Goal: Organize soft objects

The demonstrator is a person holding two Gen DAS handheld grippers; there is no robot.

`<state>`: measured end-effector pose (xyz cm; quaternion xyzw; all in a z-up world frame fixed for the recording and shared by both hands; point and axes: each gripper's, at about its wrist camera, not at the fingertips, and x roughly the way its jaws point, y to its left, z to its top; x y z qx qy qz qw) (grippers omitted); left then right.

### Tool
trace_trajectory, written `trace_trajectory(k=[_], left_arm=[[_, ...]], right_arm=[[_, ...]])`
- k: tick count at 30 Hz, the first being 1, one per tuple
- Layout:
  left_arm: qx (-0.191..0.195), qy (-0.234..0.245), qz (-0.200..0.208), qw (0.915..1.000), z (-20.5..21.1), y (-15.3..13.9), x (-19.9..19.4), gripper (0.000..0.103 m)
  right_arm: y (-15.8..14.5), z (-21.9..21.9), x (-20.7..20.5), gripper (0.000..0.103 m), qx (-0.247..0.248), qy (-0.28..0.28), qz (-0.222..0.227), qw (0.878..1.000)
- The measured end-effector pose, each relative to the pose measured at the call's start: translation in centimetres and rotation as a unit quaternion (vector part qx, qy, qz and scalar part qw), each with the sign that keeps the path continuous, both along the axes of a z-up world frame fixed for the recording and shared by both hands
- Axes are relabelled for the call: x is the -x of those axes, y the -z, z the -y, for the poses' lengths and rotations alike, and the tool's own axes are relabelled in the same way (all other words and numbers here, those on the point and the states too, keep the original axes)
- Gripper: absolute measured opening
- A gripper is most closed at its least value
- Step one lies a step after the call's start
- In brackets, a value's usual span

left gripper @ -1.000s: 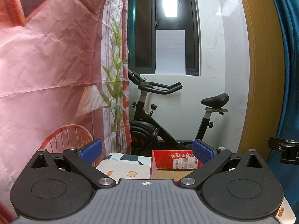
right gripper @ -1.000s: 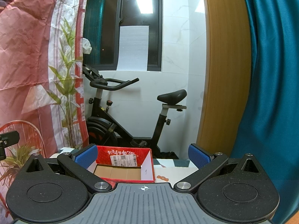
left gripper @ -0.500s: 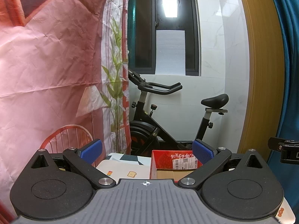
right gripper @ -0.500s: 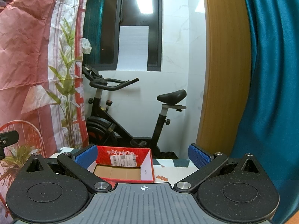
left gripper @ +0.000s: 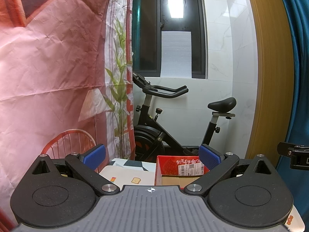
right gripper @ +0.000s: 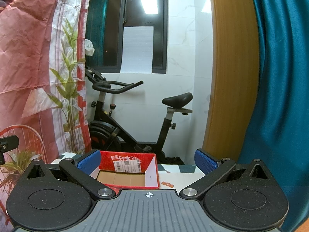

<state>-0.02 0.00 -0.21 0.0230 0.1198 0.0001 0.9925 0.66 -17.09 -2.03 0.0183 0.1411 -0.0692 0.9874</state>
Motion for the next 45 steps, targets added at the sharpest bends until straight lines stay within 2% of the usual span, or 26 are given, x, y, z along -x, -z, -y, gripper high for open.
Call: trace_trajectory(k=[18, 21, 24, 29, 33, 36, 39, 43, 45], left_arm=[[0.002, 0.006, 0.002, 1.0000, -0.1, 0.2, 0.0, 0.103], [0.009, 0.018, 0.006, 0.9998, -0.2, 0.7, -0.2, 0.103], [-0.006, 0.011, 0.002, 0.9999, 0.0, 1.9, -1.2, 0.103], [-0.026, -0.006, -0.002, 0.9996, 0.1, 5.0, -3.6, 0.103], [-0.048, -0.001, -0.037, 0.9982, 0.2, 8.6, -6.0, 0.103], [-0.056, 0.001, -0.068, 0.9961, 0.0, 11.2, -7.4, 0.103], [-0.062, 0.002, -0.088, 0.9942, -0.5, 13.6, -8.5, 0.103], [-0.078, 0.008, -0.092, 0.9927, -0.9, 15.8, -9.0, 0.103], [-0.068, 0.018, -0.111, 0.9913, -1.2, 16.6, -9.2, 0.103]], right_arm=[[0.0, -0.1, 0.0, 0.103, 0.001, -0.001, 0.001, 1.000], [0.1, 0.0, -0.1, 0.103, -0.002, -0.005, 0.004, 1.000], [0.8, 0.4, -0.3, 0.103, -0.015, -0.011, 0.011, 1.000], [3.5, 2.1, -2.3, 0.103, -0.062, -0.027, 0.004, 0.998], [7.2, 3.5, -4.0, 0.103, -0.120, -0.059, 0.022, 0.991], [10.3, 3.4, -4.4, 0.103, -0.099, -0.049, 0.064, 0.992], [13.1, 3.1, -5.9, 0.103, -0.079, -0.040, 0.030, 0.996], [16.8, 2.8, -7.4, 0.103, -0.092, -0.046, -0.014, 0.995], [18.6, 2.5, -7.9, 0.103, -0.087, -0.054, -0.040, 0.994]])
